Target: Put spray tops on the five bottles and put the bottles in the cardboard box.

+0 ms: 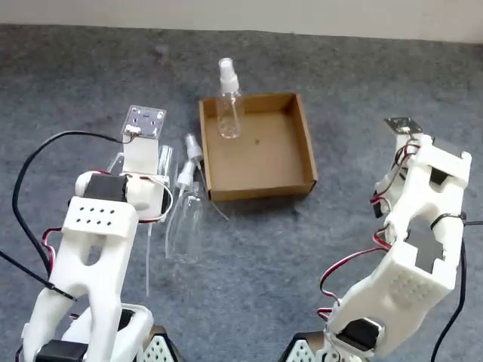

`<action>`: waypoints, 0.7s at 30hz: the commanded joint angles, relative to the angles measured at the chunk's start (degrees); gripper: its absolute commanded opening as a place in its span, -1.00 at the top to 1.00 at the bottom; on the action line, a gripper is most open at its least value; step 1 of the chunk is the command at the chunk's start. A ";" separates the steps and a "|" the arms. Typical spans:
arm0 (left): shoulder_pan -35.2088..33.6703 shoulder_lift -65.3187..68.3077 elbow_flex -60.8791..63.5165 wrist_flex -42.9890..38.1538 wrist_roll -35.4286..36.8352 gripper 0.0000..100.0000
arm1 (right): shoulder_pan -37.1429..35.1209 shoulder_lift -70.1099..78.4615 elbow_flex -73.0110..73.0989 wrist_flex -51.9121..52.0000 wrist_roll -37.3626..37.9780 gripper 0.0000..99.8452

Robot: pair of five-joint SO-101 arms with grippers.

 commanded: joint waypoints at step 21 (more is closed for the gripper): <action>0.40 -0.84 -26.33 -0.53 8.18 0.99 | -31.60 -38.99 -0.13 6.73 -18.20 0.99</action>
